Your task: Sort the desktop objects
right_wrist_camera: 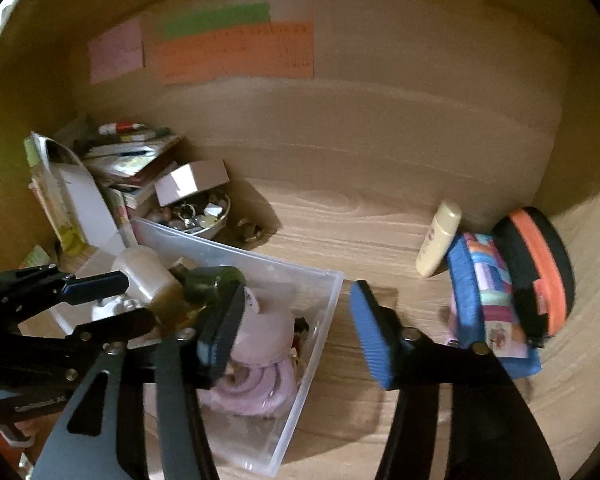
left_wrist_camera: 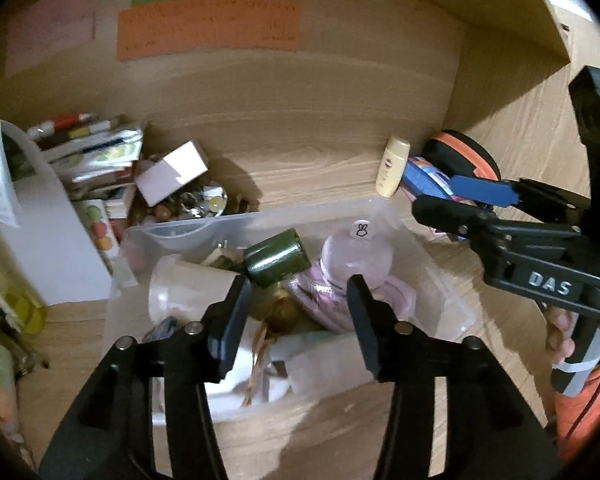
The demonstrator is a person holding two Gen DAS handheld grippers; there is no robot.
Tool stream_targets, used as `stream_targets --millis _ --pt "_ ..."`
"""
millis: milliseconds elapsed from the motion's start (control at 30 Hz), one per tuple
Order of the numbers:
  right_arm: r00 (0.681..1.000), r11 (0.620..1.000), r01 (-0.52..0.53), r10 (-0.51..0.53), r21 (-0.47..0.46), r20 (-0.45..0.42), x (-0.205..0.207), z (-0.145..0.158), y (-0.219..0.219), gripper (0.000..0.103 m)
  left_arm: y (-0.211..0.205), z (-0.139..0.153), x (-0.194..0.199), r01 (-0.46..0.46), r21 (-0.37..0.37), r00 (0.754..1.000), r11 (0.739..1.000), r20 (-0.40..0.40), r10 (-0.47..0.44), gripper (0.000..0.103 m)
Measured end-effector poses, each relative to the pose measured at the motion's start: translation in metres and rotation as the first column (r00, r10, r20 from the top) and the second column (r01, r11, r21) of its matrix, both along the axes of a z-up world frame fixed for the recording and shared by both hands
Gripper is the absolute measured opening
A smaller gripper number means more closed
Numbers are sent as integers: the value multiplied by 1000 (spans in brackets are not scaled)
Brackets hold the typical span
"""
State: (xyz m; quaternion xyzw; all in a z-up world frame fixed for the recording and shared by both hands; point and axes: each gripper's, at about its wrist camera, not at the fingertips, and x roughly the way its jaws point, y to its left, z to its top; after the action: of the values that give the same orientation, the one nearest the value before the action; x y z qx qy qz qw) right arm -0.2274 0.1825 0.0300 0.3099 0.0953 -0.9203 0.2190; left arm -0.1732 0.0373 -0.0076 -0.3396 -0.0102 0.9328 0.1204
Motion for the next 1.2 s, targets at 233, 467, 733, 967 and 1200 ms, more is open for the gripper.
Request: stream_targets --millis 233,467,733,967,1200 --pt "999 1000 -23 22 -15 -24 40 10 5 77 -2 20 37 -62 -41 995 997 -76 59 80" --pt "997 998 -40 36 -54 -75 83 18 15 84 0 32 84 -190 -134 967 973 -198 162 94" --pt "991 998 -40 33 -57 -126 128 20 24 94 4 41 120 -213 -132 952 968 -249 176 97" --pt "988 995 -39 25 -90 -155 160 16 28 103 10 43 130 -229 -136 945 964 -269 187 97" --pt "987 998 -12 2 -63 -159 162 13 27 103 9 41 130 -244 -117 941 963 -270 206 97"
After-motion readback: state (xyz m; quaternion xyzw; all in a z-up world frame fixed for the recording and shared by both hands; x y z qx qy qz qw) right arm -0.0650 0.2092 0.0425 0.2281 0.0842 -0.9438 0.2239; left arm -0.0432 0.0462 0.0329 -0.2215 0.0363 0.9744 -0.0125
